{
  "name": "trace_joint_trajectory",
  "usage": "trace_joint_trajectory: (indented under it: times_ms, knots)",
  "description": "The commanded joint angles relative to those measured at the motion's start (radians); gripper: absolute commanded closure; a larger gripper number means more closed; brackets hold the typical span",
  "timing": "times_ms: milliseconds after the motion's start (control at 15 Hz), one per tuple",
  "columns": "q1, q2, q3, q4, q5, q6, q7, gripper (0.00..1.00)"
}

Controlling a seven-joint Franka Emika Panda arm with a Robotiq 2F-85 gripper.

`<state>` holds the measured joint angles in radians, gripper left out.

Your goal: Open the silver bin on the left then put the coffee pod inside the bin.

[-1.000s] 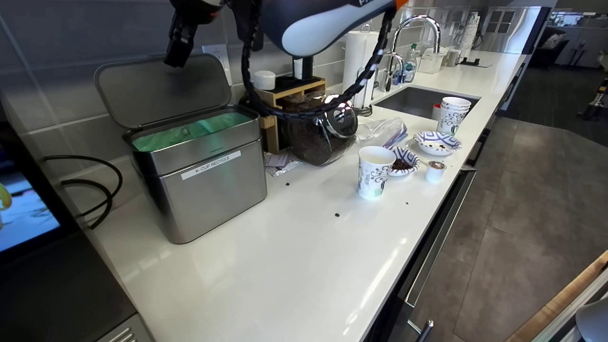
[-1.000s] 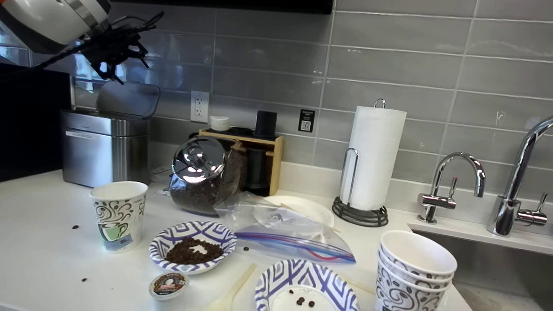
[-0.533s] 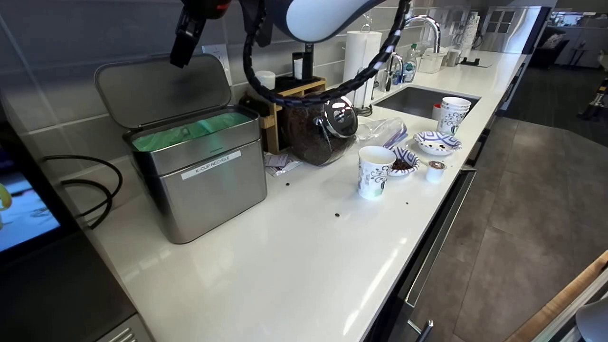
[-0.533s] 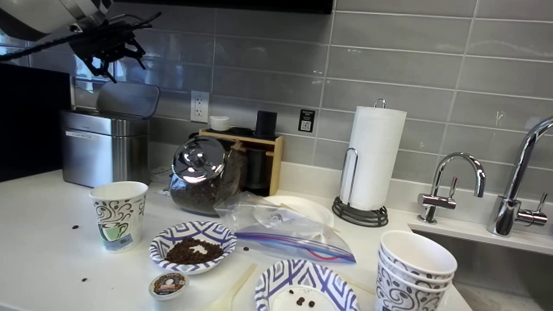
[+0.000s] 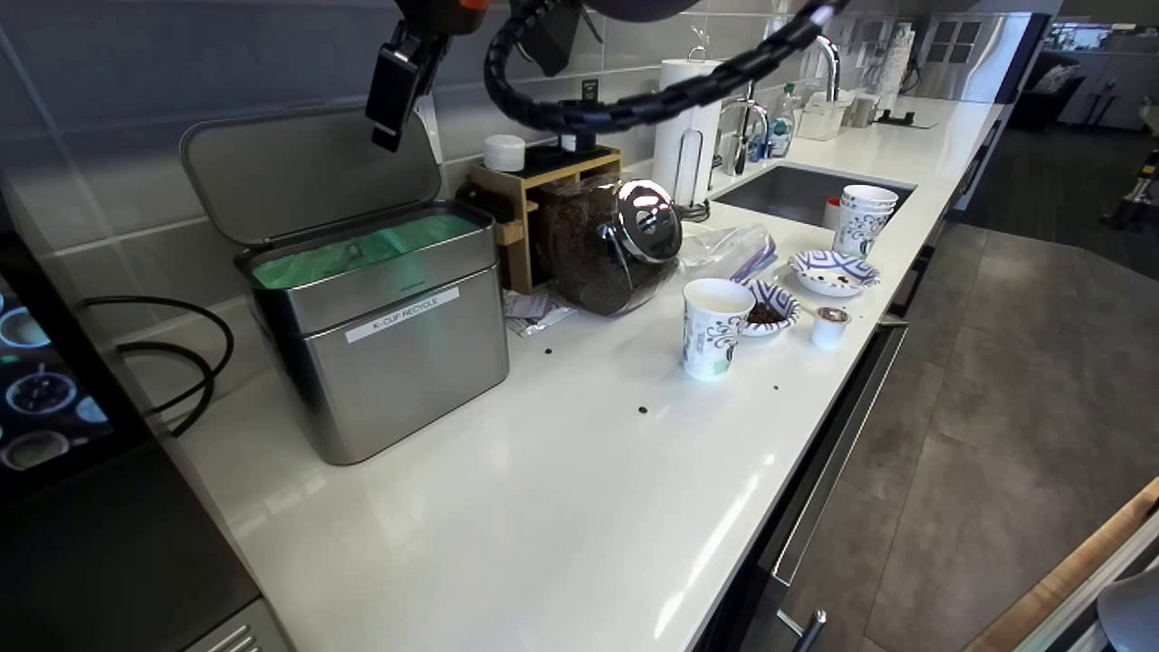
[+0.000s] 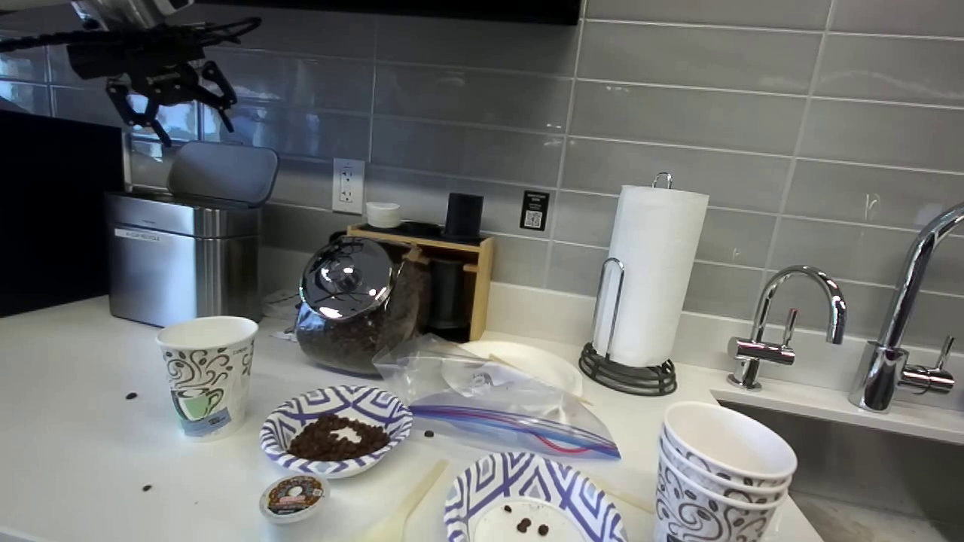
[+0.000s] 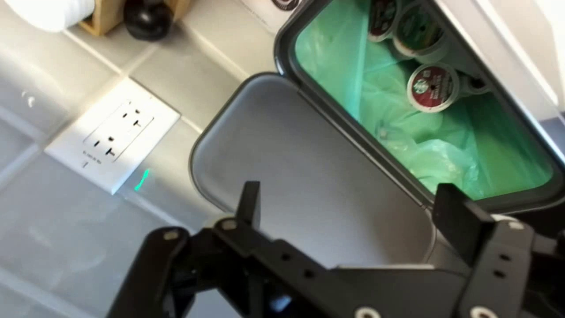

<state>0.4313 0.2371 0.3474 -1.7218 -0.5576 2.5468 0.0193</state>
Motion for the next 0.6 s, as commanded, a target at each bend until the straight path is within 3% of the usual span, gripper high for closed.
trace_joint_trajectory:
  times_ms: [0,533]
  knots:
    - [-0.014,-0.115,0.011,-0.125,0.184,-0.096,-0.032,0.0]
    - [-0.062,-0.32,-0.014,-0.309,0.422,-0.351,0.027,0.0]
